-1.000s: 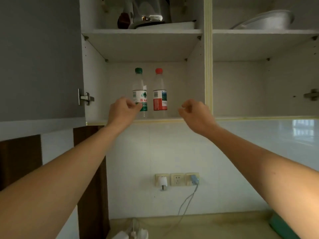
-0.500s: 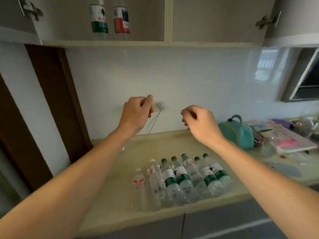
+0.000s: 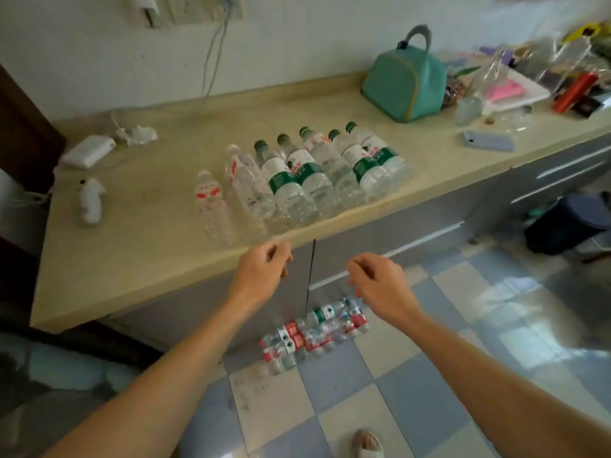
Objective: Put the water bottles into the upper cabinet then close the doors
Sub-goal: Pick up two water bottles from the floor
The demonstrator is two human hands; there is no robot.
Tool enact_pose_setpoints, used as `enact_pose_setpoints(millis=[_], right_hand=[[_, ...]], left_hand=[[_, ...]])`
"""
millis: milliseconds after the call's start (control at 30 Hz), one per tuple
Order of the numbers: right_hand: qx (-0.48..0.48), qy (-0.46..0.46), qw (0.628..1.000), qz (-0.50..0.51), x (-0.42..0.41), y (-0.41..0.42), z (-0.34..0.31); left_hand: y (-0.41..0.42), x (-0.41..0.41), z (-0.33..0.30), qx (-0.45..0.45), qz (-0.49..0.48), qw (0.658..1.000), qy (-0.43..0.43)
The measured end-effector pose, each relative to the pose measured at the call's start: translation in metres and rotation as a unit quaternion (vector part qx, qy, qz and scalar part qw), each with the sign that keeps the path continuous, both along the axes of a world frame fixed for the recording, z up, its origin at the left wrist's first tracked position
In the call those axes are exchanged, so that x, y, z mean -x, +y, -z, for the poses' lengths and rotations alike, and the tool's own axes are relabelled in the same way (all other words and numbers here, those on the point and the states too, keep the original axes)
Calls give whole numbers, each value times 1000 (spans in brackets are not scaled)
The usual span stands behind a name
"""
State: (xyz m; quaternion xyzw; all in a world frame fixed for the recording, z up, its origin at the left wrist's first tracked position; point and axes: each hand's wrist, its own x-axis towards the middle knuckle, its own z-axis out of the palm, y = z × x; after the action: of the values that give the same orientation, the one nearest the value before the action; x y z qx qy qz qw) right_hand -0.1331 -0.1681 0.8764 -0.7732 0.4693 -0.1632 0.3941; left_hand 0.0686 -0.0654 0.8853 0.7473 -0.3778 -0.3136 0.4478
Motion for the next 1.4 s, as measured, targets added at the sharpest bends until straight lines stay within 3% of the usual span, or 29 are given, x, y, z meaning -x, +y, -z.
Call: enact_pose_setpoints(millis=[200, 400, 567, 800, 967, 1100, 1400], right_hand=[[-139, 54, 988, 43, 41, -31, 152], [-277, 80, 953, 94, 63, -86, 369], [-296, 94, 944, 108, 68, -141, 545], [-305, 13, 942, 141, 55, -191, 724], [-331, -12, 927, 177, 53, -206, 789], [-333, -23, 916, 221, 60, -213, 815], [-384, -45, 885, 258, 55, -225, 804]], left_hand=[[-5, 22, 163, -82, -31, 995, 48], [-14, 33, 389, -192, -147, 967, 78], [-15, 38, 569, -233, -260, 934, 81], [-23, 47, 771, -262, -388, 878, 101], [-22, 27, 832, -208, -527, 813, 136], [-11, 18, 851, -125, -542, 803, 214], [4, 18, 830, -27, -524, 782, 337]])
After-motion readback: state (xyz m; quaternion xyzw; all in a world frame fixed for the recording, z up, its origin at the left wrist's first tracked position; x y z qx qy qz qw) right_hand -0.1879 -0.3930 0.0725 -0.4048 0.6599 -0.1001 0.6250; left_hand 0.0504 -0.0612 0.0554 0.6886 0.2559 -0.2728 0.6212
